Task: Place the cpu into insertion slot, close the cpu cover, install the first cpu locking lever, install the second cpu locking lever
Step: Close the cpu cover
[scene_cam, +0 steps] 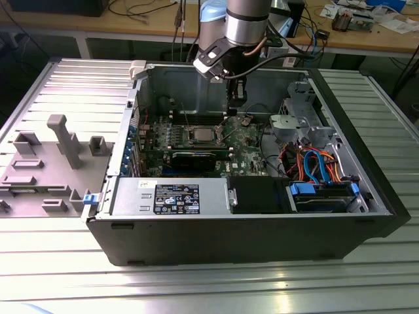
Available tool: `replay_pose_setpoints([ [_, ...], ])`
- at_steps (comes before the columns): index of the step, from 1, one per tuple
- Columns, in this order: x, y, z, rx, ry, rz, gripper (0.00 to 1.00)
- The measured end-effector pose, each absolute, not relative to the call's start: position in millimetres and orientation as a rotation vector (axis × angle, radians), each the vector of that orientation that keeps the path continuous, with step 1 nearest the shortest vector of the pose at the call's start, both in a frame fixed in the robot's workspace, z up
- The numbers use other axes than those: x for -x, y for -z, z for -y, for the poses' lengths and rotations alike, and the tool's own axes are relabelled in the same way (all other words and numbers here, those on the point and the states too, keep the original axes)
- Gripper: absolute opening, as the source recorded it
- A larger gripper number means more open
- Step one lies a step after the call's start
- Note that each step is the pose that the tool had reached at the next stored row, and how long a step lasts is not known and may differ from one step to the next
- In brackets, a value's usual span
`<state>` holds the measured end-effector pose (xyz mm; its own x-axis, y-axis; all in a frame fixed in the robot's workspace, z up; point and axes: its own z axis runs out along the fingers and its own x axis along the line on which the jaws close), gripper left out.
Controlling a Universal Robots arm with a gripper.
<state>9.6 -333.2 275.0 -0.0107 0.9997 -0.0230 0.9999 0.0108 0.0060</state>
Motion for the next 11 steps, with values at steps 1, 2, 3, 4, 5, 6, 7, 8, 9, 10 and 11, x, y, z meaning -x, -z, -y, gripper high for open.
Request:
replay_pose_setpoints([
  [1,-9.7,-275.0,333.2,-2.195,0.019,-2.219,0.11],
  [2,-9.7,-275.0,333.2,-2.195,0.019,-2.219,0.11],
  [3,-9.8,-274.9,333.2,-2.195,0.019,-2.219,0.11],
  [4,-9.8,-274.9,333.2,-2.195,0.019,-2.219,0.11],
  [5,-10.1,-274.8,333.2,-2.195,0.019,-2.219,0.11],
  [6,-10.5,-274.7,333.2,-2.195,0.019,-2.219,0.11],
  [7,-11.4,-274.6,333.2,-2.195,0.019,-2.219,0.11],
  [8,-12.8,-274.6,333.2,-2.195,0.019,-2.219,0.11],
  [9,-13.9,-274.5,333.2,-2.195,0.019,-2.219,0.11],
  [10,-16.1,-274.4,333.2,-2.195,0.019,-2.219,0.11],
  [11,-17.5,-274.3,333.2,-2.195,0.019,-2.219,0.11],
])
